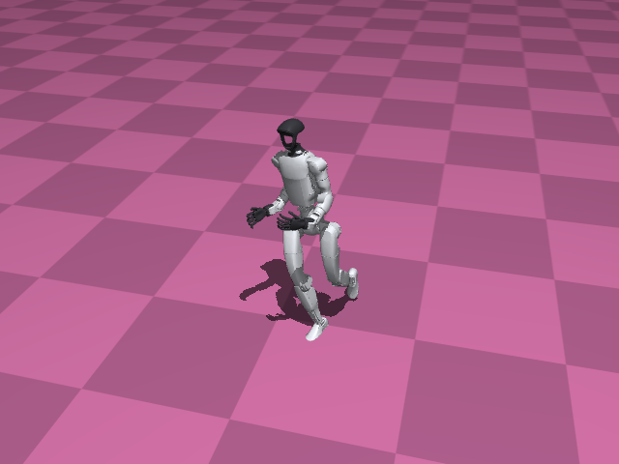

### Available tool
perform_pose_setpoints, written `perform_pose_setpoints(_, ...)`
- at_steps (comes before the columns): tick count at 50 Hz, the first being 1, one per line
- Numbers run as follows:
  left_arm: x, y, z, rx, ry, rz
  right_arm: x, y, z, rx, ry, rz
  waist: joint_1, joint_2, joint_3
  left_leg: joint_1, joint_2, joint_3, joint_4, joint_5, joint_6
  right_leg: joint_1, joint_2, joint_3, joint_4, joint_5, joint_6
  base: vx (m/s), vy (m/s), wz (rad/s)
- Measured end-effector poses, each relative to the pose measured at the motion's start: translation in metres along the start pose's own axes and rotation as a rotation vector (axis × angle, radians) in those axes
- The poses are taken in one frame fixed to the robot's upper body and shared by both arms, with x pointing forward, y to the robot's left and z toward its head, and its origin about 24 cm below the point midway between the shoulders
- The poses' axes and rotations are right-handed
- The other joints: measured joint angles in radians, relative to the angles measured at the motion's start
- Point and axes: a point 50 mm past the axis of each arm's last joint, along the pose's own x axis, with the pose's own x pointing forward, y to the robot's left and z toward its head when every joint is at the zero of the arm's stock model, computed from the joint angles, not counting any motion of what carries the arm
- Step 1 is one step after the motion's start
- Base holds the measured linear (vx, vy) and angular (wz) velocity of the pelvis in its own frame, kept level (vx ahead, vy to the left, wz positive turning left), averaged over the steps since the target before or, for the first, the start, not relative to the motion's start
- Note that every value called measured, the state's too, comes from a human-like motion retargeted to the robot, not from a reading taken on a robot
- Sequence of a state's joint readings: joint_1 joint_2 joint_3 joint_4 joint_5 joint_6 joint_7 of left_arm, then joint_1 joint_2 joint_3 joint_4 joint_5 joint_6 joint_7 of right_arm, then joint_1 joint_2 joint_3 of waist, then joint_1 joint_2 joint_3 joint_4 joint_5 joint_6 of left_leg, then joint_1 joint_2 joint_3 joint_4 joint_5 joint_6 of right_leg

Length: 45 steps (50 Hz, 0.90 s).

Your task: Walk run

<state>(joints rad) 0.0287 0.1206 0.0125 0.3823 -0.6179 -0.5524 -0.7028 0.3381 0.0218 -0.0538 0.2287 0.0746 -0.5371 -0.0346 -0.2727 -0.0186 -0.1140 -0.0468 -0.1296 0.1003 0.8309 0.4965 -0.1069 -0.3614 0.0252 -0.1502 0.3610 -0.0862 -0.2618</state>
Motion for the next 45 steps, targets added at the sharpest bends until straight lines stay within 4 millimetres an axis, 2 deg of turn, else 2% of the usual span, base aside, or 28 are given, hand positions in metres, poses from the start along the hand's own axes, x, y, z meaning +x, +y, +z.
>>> perform_pose_setpoints(2,-0.034,0.001,-0.018,-0.030,0.087,0.092,0.014,0.017,0.010,0.066,-0.062,0.026,0.020,-0.044,-0.003,-0.090,0.038,0.038,0.080,-0.185,0.125,0.076,0.027,0.077,-0.047,0.022,0.002,1.00,-0.54,-1.94)
perform_pose_setpoints(3,-0.051,0.000,-0.025,-0.053,0.128,0.137,0.019,0.021,0.016,0.090,-0.096,0.030,0.025,-0.043,0.004,-0.145,0.036,0.005,0.092,-0.275,0.183,0.114,0.048,0.097,-0.082,0.054,0.009,1.07,-0.37,-1.80)
perform_pose_setpoints(5,-0.085,-0.003,-0.035,-0.085,0.199,0.229,0.028,0.029,0.028,0.114,-0.156,0.056,0.045,-0.058,0.013,-0.230,0.045,0.025,0.029,-0.408,0.288,0.184,0.035,0.076,-0.150,0.153,0.036,0.98,-0.24,-1.90)
perform_pose_setpoints(6,-0.102,-0.002,-0.035,-0.084,0.227,0.278,0.032,0.033,0.034,0.116,-0.183,0.085,0.077,-0.067,0.016,-0.260,0.069,0.072,-0.046,-0.427,0.295,0.211,0.027,0.082,-0.172,0.207,0.056,0.81,-0.16,-2.50)
perform_pose_setpoints(8,-0.135,-0.002,-0.034,-0.074,0.276,0.374,0.038,0.040,0.044,0.108,-0.231,0.148,0.152,-0.076,0.028,-0.305,0.070,0.110,-0.235,-0.437,0.276,0.259,0.040,0.146,-0.202,0.312,0.084,0.85,-0.12,-2.94)
perform_pose_setpoints(10,-0.162,-0.004,-0.030,-0.059,0.311,0.462,0.043,0.044,0.053,0.082,-0.265,0.215,0.228,-0.068,0.046,-0.314,0.020,0.078,-0.460,-0.466,0.226,0.309,0.078,0.216,-0.220,0.406,0.091,1.08,-0.04,-2.81)
perform_pose_setpoints(12,-0.180,-0.006,-0.025,-0.050,0.327,0.532,0.047,0.046,0.059,0.038,-0.288,0.275,0.284,-0.055,0.069,-0.320,-0.010,0.079,-0.637,-0.507,0.186,0.376,0.093,0.225,-0.233,0.475,0.095,1.06,0.05,-2.18)
perform_pose_setpoints(13,-0.186,-0.007,-0.023,-0.045,0.327,0.559,0.048,0.046,0.061,0.015,-0.296,0.301,0.301,-0.044,0.078,-0.326,-0.011,0.096,-0.703,-0.523,0.110,0.411,0.096,0.209,-0.235,0.502,0.102,1.13,0.10,-1.38)
perform_pose_setpoints(15,-0.190,-0.006,-0.020,-0.032,0.320,0.592,0.048,0.046,0.061,-0.022,-0.293,0.341,0.297,-0.012,0.086,-0.324,-0.003,0.176,-0.775,-0.521,0.006,0.479,0.129,0.178,-0.228,0.553,0.141,1.28,0.09,-0.43)
perform_pose_setpoints(17,-0.183,-0.007,-0.020,-0.025,0.301,0.592,0.044,0.043,0.055,-0.051,-0.259,0.370,0.281,-0.037,0.069,-0.327,-0.036,0.251,-0.732,-0.419,0.265,0.506,0.101,0.140,-0.165,0.601,0.271,1.20,-0.10,0.03)
perform_pose_setpoints(18,-0.179,-0.006,-0.020,-0.018,0.289,0.590,0.041,0.043,0.049,-0.055,-0.228,0.387,0.285,-0.058,0.052,-0.320,-0.056,0.255,-0.693,-0.445,0.343,0.503,0.084,0.119,-0.086,0.608,0.363,1.53,-0.11,0.06)
perform_pose_setpoints(19,-0.172,-0.007,-0.022,-0.024,0.278,0.579,0.038,0.039,0.041,-0.063,-0.188,0.395,0.278,-0.082,0.035,-0.329,-0.098,0.192,-0.625,-0.496,0.369,0.473,0.051,0.069,0.044,0.610,0.446,1.68,-0.02,0.46)
perform_pose_setpoints(20,-0.164,-0.010,-0.026,-0.036,0.267,0.564,0.033,0.033,0.031,-0.072,-0.141,0.400,0.267,-0.109,0.018,-0.346,-0.151,0.095,-0.542,-0.559,0.369,0.428,0.010,0.004,0.201,0.610,0.524,1.26,-0.12,0.42)
perform_pose_setpoints(22,-0.131,-0.003,-0.031,-0.077,0.167,0.554,0.026,0.032,0.013,-0.082,-0.048,0.460,0.263,-0.104,0.033,-0.383,-0.074,0.091,-0.414,-0.607,0.324,0.325,0.046,0.039,0.450,0.610,0.523,0.82,-0.18,0.13)
perform_pose_setpoints(23,-0.112,-0.005,-0.034,-0.115,0.125,0.526,0.021,0.032,0.002,-0.082,0.008,0.472,0.261,-0.076,0.030,-0.326,-0.038,0.140,-0.415,-0.631,0.340,0.287,0.125,0.135,0.496,0.610,0.521,0.87,0.14,0.73)
perform_pose_setpoints(25,-0.071,-0.016,-0.036,-0.196,0.012,0.470,0.011,0.026,-0.012,-0.100,0.085,0.493,0.250,0.042,0.022,-0.232,0.010,0.067,-0.482,-0.641,0.364,0.209,0.205,0.131,0.454,0.576,0.422,1.00,0.35,1.11)
perform_pose_setpoints(27,-0.043,-0.022,-0.027,-0.231,-0.094,0.446,-0.001,0.012,-0.020,-0.158,0.139,0.499,0.259,0.087,0.029,-0.166,0.003,0.029,-0.538,-0.611,0.357,0.142,0.077,0.033,0.452,0.435,0.262,0.84,0.18,0.94)
perform_pose_setpoints(28,-0.033,-0.025,-0.023,-0.237,-0.129,0.423,-0.007,0.004,-0.023,-0.188,0.166,0.496,0.252,0.100,0.033,-0.137,0.000,0.001,-0.564,-0.582,0.345,0.106,0.024,0.005,0.434,0.378,0.207,0.89,0.12,1.40)
perform_pose_setpoints(30,-0.016,-0.029,-0.012,-0.233,-0.174,0.354,-0.023,-0.010,-0.029,-0.243,0.220,0.482,0.221,0.127,0.034,-0.088,-0.002,-0.071,-0.607,-0.518,0.319,0.046,-0.056,-0.045,0.340,0.286,0.148,0.92,0.09,1.98)
perform_pose_setpoints(31,-0.011,-0.030,-0.007,-0.223,-0.189,0.314,-0.030,-0.014,-0.032,-0.261,0.241,0.469,0.194,0.132,0.030,-0.060,-0.017,-0.114,-0.625,-0.492,0.318,0.025,-0.079,-0.060,0.266,0.259,0.143,0.87,0.03,2.36)
perform_pose_setpoints(33,-0.003,-0.030,0.003,-0.197,-0.210,0.251,-0.043,-0.020,-0.036,-0.279,0.275,0.441,0.144,0.131,0.028,-0.007,-0.056,-0.191,-0.648,-0.449,0.323,-0.010,-0.095,-0.040,0.097,0.228,0.153,0.77,-0.06,2.46)
perform_pose_setpoints(37,0.003,-0.025,0.018,-0.141,-0.237,0.193,-0.057,-0.019,-0.038,-0.235,0.293,0.380,0.074,0.083,0.051,0.100,-0.121,-0.338,-0.635,-0.416,0.319,-0.038,-0.063,0.249,-0.202,0.150,0.247,0.86,-0.21,2.11)
perform_pose_setpoints(38,0.003,-0.023,0.020,-0.126,-0.235,0.187,-0.058,-0.016,-0.038,-0.215,0.292,0.376,0.077,0.070,0.059,0.123,-0.129,-0.357,-0.619,-0.421,0.313,-0.029,-0.054,0.365,-0.255,0.121,0.317,0.82,-0.30,1.22)
perform_pose_setpoints(40,-0.002,-0.018,0.020,-0.101,-0.208,0.177,-0.057,-0.010,-0.038,-0.185,0.286,0.377,0.085,0.028,0.077,0.177,-0.169,-0.380,-0.569,-0.422,0.311,-0.013,-0.075,0.442,-0.303,0.125,0.469,1.01,-0.37,1.01)
perform_pose_setpoints(41,-0.007,-0.015,0.018,-0.091,-0.184,0.183,-0.054,-0.006,-0.037,-0.175,0.277,0.382,0.081,0.004,0.082,0.194,-0.188,-0.379,-0.530,-0.401,0.306,-0.003,-0.091,0.408,-0.279,0.194,0.500,0.94,-0.33,1.19)
perform_pose_setpoints(42,-0.013,-0.012,0.015,-0.084,-0.158,0.194,-0.050,-0.003,-0.037,-0.167,0.268,0.390,0.073,-0.013,0.082,0.202,-0.197,-0.368,-0.481,-0.369,0.295,0.006,-0.108,0.354,-0.250,0.233,0.508,0.87,-0.30,1.43)
perform_pose_setpoints(43,-0.022,-0.009,0.011,-0.084,-0.127,0.214,-0.046,0.002,-0.037,-0.160,0.260,0.400,0.059,-0.017,0.071,0.189,-0.185,-0.333,-0.413,-0.318,0.272,0.011,-0.126,0.262,-0.212,0.209,0.469,0.92,-0.31,1.31)
perform_pose_setpoints(45,-0.038,-0.007,-0.001,-0.108,-0.073,0.250,-0.034,0.010,-0.035,-0.150,0.230,0.411,0.085,-0.001,0.050,0.103,-0.189,-0.253,-0.234,-0.228,0.143,0.007,-0.076,0.355,-0.108,0.130,0.385,0.79,-0.23,1.19)
